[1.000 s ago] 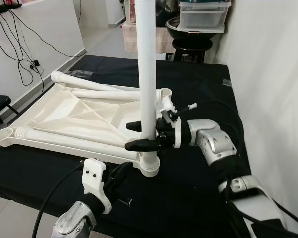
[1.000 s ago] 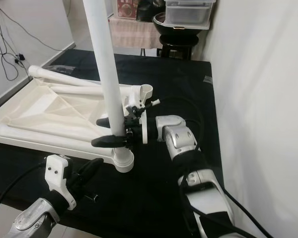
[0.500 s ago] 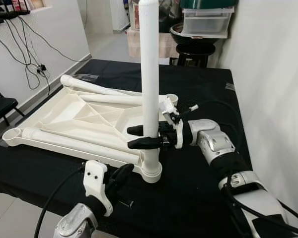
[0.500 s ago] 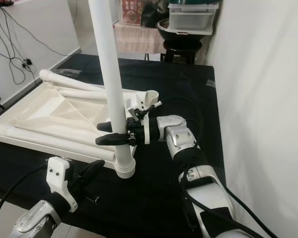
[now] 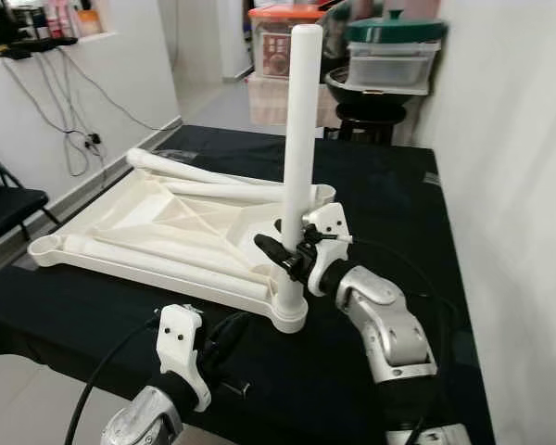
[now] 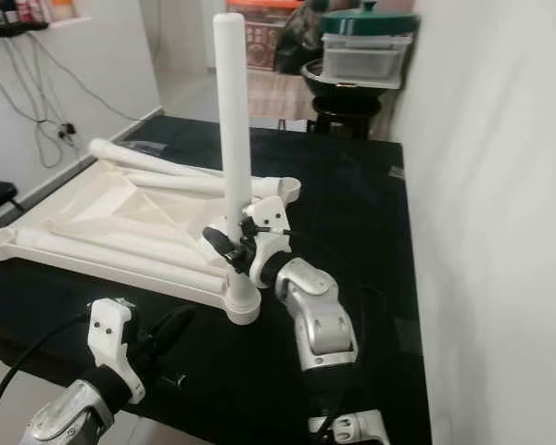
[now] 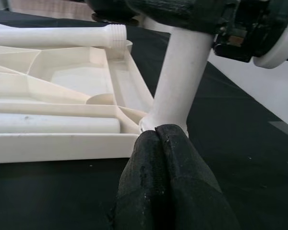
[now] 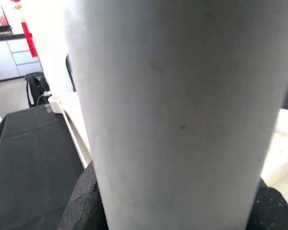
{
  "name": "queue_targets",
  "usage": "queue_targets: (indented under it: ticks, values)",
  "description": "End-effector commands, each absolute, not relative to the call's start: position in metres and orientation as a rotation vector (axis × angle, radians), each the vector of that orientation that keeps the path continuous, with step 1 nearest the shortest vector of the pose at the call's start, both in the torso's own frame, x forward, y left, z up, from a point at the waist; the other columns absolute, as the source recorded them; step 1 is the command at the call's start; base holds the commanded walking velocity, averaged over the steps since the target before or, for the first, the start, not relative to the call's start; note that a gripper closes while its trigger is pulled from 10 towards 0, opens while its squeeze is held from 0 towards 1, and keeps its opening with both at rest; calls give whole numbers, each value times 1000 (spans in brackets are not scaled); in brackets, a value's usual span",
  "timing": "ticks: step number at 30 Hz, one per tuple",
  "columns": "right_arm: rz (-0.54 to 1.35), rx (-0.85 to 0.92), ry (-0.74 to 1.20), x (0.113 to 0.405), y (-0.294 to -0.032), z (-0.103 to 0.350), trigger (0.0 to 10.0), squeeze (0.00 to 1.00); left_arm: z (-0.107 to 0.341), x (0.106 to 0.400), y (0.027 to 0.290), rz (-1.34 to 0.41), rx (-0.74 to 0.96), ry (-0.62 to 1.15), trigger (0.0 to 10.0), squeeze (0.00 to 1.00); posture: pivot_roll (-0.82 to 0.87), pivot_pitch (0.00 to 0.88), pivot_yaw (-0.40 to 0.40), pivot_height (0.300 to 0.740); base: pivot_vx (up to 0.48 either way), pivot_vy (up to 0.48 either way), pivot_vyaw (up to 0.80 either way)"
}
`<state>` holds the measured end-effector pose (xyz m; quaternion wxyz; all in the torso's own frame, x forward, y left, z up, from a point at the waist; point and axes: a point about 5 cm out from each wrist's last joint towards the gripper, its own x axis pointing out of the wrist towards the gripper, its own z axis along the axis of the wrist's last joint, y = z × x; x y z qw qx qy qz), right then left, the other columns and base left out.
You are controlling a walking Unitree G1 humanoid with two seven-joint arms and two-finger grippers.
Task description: Building children table
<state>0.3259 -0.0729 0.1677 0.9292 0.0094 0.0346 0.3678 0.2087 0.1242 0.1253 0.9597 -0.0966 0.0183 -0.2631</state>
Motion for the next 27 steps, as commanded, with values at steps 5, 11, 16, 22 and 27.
queue_targets:
  ticks: [5,11,16,22,27]
  values:
    - [855,32,212,321,-64,144,10000,1000,124,211,125,-520,-186,42,10000,0,10,37,-2,740,0,0,0]
    - [1107,90,161,323,-58,165,10000,1000,124,213,125,-525,-191,43,10000,0,6,40,1,740,0,0,0]
    - [1434,-5,141,326,-65,181,10000,0,124,213,125,-528,-194,42,10000,0,5,38,7,740,0,0,0]
    - [1541,51,148,345,-73,193,10000,0,125,213,125,-527,-191,43,10000,0,14,40,15,740,0,0,0]
    - [1567,88,171,346,-77,191,0,0,125,213,125,-528,-191,44,10000,0,15,42,16,740,0,0,0]
